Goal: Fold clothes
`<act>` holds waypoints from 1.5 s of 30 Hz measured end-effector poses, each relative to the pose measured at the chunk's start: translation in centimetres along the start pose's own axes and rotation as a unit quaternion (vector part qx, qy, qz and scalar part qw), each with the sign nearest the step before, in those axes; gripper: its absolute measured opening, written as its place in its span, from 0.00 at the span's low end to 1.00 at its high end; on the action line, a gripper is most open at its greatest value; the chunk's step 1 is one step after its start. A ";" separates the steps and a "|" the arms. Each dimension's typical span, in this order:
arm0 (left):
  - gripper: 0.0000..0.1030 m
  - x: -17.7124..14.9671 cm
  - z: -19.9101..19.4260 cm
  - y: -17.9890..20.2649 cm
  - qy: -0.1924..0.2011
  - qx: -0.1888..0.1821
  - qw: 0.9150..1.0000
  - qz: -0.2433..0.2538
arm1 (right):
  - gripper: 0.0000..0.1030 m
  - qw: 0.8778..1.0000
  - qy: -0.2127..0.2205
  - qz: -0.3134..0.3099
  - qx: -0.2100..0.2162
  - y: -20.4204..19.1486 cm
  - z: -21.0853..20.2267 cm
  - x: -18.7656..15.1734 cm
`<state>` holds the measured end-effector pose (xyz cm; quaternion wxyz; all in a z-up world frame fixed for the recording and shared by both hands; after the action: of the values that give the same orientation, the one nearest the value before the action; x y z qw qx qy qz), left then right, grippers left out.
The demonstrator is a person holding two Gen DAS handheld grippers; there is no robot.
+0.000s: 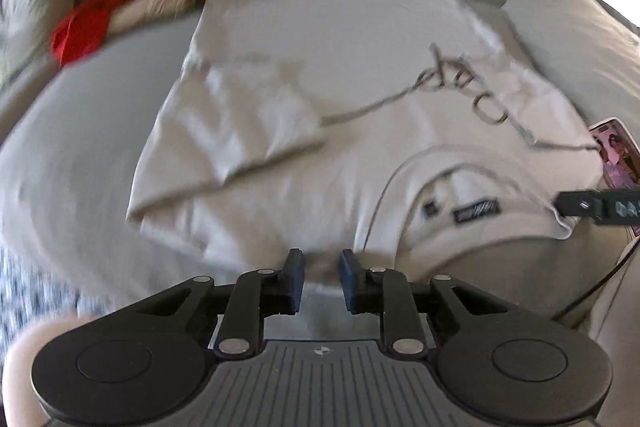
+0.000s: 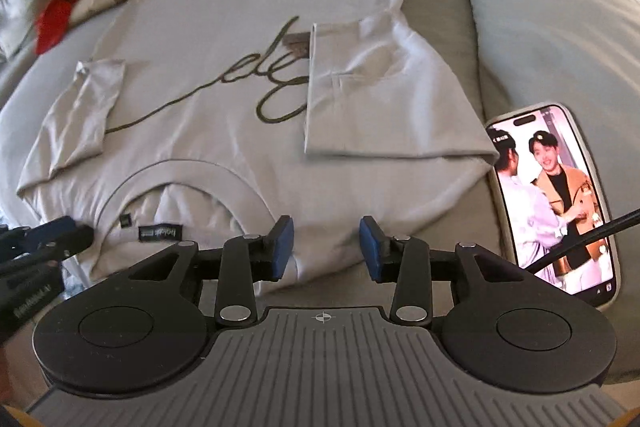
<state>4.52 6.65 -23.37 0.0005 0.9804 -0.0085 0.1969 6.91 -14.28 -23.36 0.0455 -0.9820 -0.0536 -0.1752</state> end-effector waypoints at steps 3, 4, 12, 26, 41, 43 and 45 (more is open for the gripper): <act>0.13 -2.3 -0.2 0.0 -0.043 -0.005 0.999 -0.004 | 0.42 1.000 -0.021 0.002 -0.006 0.1 -0.8 -1.5; 0.13 -3.1 -0.3 0.0 -0.058 -0.006 0.998 -0.005 | 0.42 0.999 -0.034 0.001 -0.007 0.1 -1.1 -2.1; 0.13 -0.1 -5.1 -5.0 0.075 0.003 0.988 -0.135 | 0.45 0.996 0.032 0.047 0.071 1.8 -5.9 -1.7; 0.14 -1.1 -0.6 0.1 -0.034 0.025 0.999 -0.004 | 0.45 0.999 -0.027 0.029 0.018 0.6 -1.1 -1.7; 0.28 2.8 -10.1 -2.6 0.097 -0.002 0.993 -0.065 | 0.74 0.909 0.095 0.194 0.356 2.7 -10.2 1.3; 0.28 3.4 -11.1 -2.6 0.113 -0.004 0.991 -0.066 | 0.74 0.877 0.109 0.225 0.410 4.0 -11.5 1.8; 0.28 3.7 -11.7 -2.6 0.123 -0.001 0.990 -0.065 | 0.74 0.879 0.105 0.222 0.408 4.4 -12.0 1.8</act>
<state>3.49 9.29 -11.10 0.0154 0.9472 0.0549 0.3154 5.05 -19.81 -11.80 0.4854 -0.8383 0.1041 -0.2252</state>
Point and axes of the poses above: each gripper's, at about its wrist camera, not at the fingertips, and z roughly the way its jaws point, y to its right, x to its top, the point moved 9 cm from there along z, roughly the way its jaws point, and after that the axes turned 7 degrees about -y, right-handed, at the moved point
